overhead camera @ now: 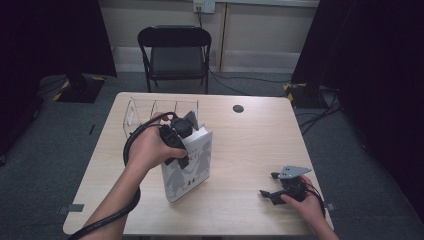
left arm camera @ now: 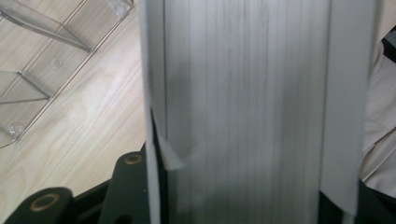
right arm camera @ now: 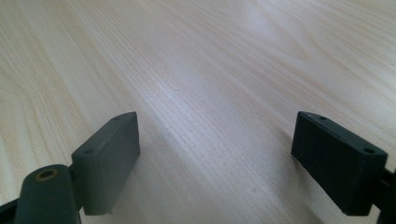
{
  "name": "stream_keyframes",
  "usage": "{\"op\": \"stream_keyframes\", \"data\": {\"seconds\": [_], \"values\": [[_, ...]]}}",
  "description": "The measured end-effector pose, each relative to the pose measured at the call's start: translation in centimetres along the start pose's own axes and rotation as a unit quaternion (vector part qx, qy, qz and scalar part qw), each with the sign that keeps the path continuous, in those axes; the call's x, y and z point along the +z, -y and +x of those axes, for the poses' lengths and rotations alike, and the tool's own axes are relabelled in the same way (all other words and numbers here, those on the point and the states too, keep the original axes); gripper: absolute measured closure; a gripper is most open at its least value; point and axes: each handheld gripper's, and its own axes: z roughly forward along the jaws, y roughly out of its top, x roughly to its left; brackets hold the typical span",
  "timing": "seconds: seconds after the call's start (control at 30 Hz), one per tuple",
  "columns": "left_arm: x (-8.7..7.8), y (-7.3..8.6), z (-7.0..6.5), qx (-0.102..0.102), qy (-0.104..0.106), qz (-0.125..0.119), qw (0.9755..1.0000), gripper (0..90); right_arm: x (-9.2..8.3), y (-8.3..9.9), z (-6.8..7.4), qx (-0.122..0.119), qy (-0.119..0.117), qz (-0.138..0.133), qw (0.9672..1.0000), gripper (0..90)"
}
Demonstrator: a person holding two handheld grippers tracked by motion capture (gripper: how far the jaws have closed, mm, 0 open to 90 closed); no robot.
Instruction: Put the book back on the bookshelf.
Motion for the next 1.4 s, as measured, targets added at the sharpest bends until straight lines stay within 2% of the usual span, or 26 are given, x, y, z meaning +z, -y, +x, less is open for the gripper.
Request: {"op": "stream_keyframes", "data": {"seconds": [0.13, 0.27, 0.33, 0.57, 0.67, 0.73, 0.87, 1.03, 1.17, 1.4], "values": [[-0.1, 0.3, 0.3, -0.011, 0.003, -0.004, 0.9999, 53.2, 0.0, 0.0, 0.0, 0.0, 0.0, 0.001, 1.0, 14.7], [-0.2, 0.5, 0.5, -0.009, -0.004, -0.002, 0.9999, 53.1, 0.0, 0.0, 0.0, 0.0, 0.0, 0.001, 1.0, 14.7], [-0.2, 0.7, 0.7, -0.019, -0.007, -0.004, 0.9998, 53.1, 0.0, 0.0, 0.0, 0.0, 0.0, 0.0, 1.0, 14.7], [-0.3, 1.1, 1.3, -0.031, -0.005, -0.007, 0.9995, 53.1, 0.0, 0.0, 0.0, 0.0, 0.0, 0.001, 1.0, 14.6], [-0.2, 1.3, 1.6, -0.042, -0.011, -0.01, 0.999, 53.2, 0.0, 0.0, 0.0, 0.0, 0.0, 0.001, 1.0, 14.6], [-0.2, 1.4, 1.7, -0.04, -0.014, -0.01, 0.999, 53.2, 0.0, 0.0, 0.0, 0.0, 0.0, 0.001, 1.0, 14.5], [-0.3, 1.7, 2.0, -0.055, -0.005, -0.012, 0.9984, 53.2, 0.0, 0.0, 0.0, 0.0, 0.0, 0.001, 1.0, 14.4], [-0.4, 1.7, 2.2, -0.056, -0.008, -0.011, 0.9983, 53.2, 0.0, 0.0, 0.0, 0.0, 0.0, 0.001, 1.0, 14.4], [-0.6, 1.8, 2.4, -0.068, -0.008, -0.011, 0.9976, 53.2, 0.0, 0.0, 0.0, 0.0, 0.0, 0.001, 1.0, 14.4], [-0.7, 1.8, 3.1, -0.078, -0.018, -0.009, 0.9967, 53.2, 0.0, 0.0, 0.0, 0.0, 0.0, 0.002, 1.0, 14.3]]}}
